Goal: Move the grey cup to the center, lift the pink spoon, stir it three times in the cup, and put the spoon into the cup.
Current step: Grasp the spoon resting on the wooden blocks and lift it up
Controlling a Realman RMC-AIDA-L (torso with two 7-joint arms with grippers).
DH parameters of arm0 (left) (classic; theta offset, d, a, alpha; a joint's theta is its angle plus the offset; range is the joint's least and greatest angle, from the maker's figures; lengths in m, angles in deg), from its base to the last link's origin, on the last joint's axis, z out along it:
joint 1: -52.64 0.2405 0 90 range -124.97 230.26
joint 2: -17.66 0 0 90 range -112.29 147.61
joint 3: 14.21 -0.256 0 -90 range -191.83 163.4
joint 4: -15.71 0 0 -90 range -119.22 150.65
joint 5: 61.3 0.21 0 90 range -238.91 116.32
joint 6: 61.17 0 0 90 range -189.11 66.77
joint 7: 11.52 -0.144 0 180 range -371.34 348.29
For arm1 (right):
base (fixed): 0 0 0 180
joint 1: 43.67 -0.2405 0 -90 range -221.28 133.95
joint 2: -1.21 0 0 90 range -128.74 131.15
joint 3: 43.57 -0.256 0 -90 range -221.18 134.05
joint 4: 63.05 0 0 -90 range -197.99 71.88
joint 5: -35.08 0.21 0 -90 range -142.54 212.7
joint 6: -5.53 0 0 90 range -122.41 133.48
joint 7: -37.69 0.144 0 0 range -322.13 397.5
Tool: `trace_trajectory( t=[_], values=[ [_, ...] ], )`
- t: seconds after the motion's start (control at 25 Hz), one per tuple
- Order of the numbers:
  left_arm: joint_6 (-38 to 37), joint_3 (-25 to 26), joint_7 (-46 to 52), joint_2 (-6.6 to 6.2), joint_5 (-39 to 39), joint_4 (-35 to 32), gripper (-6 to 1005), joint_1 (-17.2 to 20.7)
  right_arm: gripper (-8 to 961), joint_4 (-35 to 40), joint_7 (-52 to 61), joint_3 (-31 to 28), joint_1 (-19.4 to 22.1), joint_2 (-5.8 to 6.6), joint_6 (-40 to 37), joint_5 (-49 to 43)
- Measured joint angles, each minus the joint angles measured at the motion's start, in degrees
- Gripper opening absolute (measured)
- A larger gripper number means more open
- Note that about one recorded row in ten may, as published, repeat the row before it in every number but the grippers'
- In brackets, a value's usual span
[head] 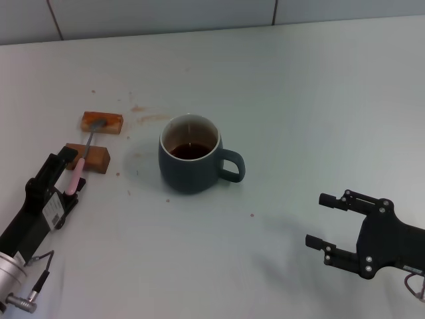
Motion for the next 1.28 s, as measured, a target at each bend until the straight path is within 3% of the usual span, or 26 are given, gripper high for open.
trace_trajectory(
  t=[1.16, 1.28],
  values=[
    [2.1, 0.5, 0.3, 0.09, 0.1, 0.7, 763, -1.0, 684, 0.0, 0.0, 0.0, 0.0, 0.00, -0.2, 0.0],
    [2.2, 0.5, 0.3, 0.09, 0.1, 0.7, 713, -1.0, 684, 0.0, 0.0, 0.0, 0.0, 0.00, -0.2, 0.0]
  ],
)
